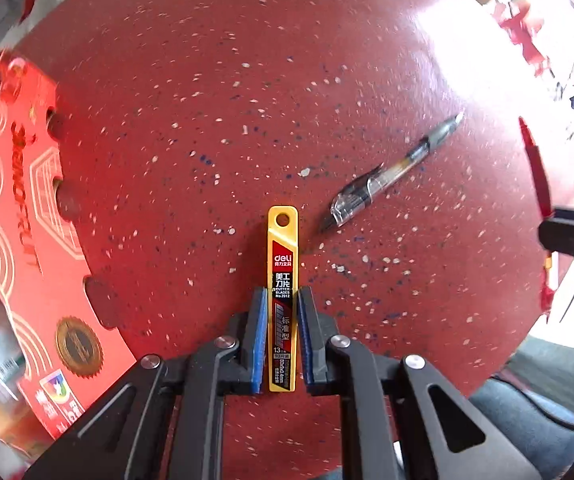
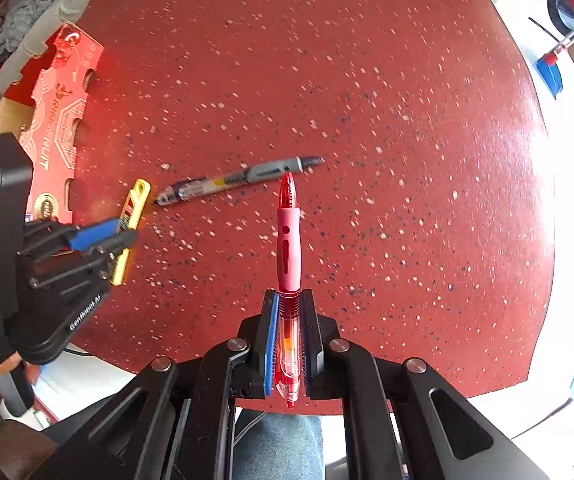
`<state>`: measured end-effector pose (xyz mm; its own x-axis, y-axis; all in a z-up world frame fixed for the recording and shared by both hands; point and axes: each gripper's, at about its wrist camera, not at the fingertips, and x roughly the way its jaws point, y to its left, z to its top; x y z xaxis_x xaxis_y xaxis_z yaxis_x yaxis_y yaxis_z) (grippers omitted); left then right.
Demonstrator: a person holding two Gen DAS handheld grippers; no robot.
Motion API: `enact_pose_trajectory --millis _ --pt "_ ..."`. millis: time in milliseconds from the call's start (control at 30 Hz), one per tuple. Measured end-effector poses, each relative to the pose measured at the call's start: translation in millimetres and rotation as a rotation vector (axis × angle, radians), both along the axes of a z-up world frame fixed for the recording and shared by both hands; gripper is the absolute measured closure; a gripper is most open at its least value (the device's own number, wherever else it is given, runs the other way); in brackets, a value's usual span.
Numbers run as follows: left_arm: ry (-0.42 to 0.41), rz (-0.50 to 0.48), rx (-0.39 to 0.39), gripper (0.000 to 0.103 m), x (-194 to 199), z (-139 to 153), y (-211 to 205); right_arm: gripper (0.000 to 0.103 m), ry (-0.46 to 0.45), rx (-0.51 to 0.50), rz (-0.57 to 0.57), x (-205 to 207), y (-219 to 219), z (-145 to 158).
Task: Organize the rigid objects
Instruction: 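Carry the yellow knife and red pen with both grippers over the cardboard box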
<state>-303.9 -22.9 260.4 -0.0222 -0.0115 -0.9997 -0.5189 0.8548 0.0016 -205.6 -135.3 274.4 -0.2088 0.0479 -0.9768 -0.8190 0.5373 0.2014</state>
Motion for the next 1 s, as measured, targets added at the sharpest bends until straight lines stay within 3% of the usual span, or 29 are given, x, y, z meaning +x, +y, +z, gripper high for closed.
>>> enact_pose_trajectory --millis 467,867,1000 --pt "-0.229 0.183 0.048 0.087 -27 99 43 0.092 -0.016 0.128 0.081 -8 49 61" --pt "-0.348 0.406 0.158 0.087 -93 163 102 0.092 -0.019 0.258 0.235 -62 121 105" --pt "-0.363 0.488 0.193 0.087 -116 171 121 0.092 -0.007 0.295 0.302 -86 146 119"
